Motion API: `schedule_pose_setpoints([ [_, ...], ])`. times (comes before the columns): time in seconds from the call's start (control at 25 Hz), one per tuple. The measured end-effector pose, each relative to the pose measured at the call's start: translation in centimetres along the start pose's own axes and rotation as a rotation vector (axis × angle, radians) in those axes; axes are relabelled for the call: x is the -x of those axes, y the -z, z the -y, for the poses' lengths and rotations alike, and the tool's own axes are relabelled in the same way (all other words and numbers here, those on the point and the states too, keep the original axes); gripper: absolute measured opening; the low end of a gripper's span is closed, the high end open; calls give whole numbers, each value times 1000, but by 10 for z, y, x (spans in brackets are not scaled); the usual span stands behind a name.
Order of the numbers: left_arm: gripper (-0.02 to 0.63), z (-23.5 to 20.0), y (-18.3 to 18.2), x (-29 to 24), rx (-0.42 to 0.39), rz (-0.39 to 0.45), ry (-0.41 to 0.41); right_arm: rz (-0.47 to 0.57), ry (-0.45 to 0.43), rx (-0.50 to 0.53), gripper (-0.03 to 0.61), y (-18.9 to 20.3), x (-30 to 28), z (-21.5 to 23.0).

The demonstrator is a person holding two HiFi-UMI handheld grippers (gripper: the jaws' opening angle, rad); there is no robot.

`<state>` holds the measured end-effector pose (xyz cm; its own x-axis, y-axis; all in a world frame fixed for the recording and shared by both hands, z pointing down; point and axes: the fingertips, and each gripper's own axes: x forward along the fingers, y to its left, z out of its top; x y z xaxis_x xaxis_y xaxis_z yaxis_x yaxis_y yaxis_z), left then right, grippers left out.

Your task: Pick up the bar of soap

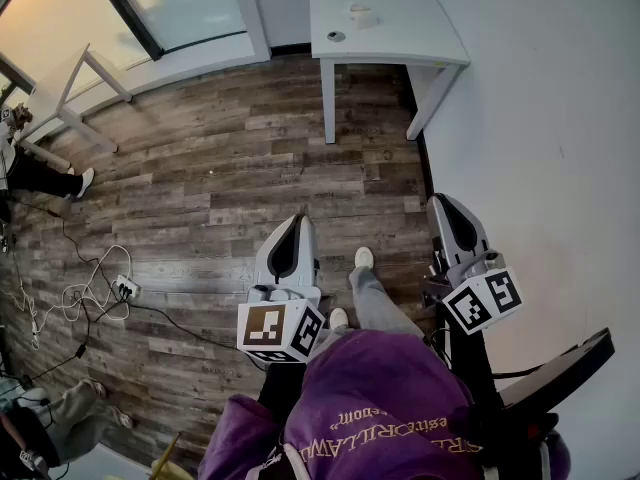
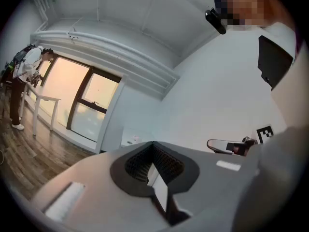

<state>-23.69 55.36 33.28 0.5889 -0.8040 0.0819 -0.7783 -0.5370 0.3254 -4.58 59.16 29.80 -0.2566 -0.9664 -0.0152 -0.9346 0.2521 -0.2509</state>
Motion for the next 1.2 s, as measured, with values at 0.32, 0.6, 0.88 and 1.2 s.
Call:
schedule_pose_setpoints([
  [0.32,5,17,-12,-86,-17,-7,59,17,-51,20,9,-22,-60,53],
  [0.6,5,20,-29,-150,-19,11,26,20,-88,31,9,-47,-113,100],
  [0.88,5,24,-33,-193,-20,23,-5,-9,-101,67,9,-54,-138,136],
  [1.2,5,0,-28,-217,-15,2,-61,-29,-51,30,9,-46,-159,175],
])
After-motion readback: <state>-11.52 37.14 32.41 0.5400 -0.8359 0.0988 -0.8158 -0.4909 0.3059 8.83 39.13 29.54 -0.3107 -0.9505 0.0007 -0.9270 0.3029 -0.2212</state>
